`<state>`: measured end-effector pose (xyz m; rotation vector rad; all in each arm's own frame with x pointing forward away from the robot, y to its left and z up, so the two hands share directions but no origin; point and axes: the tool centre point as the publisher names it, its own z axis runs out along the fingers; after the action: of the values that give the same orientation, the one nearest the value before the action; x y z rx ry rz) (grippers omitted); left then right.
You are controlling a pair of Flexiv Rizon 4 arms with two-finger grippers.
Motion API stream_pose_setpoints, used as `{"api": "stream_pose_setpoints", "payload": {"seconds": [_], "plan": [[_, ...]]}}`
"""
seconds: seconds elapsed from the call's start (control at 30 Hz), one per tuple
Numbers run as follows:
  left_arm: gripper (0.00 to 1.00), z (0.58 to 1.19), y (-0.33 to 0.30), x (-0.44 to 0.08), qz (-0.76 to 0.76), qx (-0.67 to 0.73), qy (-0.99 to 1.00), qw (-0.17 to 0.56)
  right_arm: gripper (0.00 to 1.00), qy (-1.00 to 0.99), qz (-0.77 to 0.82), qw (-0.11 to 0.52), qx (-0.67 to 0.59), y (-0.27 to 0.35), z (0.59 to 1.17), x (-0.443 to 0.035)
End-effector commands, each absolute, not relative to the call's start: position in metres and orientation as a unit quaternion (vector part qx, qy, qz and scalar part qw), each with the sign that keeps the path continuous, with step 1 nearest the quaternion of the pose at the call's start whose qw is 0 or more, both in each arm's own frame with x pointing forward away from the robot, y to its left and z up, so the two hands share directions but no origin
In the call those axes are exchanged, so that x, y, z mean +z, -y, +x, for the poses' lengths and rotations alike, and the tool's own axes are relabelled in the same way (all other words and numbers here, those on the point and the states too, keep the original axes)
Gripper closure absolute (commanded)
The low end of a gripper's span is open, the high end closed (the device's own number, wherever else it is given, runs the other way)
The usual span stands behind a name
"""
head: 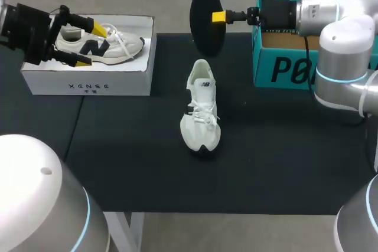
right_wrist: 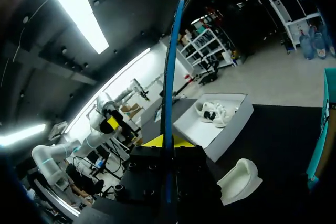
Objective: Take the shoe out of the shoebox, open the shoe tongue, remove and reinsert the insole, then place the shoe into the shoebox
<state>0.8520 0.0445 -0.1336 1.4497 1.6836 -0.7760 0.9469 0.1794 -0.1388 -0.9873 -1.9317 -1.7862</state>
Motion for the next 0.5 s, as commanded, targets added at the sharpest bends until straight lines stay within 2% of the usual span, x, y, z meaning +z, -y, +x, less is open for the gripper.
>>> {"api": "stream_pose_setpoints", "payload": {"seconds": [0.03,0.5], "plan": [[0.0,0.852,-0.044,-0.134,0.569,-0.303,-0.661,0.383,1.0,0.663,-0.368,0.167,-0.63,-0.198,0.957,-0.155],[0.0,0.852,-0.044,-0.134,0.569,-0.303,-0.661,0.383,1.0,0.672,-0.379,0.116,-0.626,-0.19,0.987,-0.207]]}}
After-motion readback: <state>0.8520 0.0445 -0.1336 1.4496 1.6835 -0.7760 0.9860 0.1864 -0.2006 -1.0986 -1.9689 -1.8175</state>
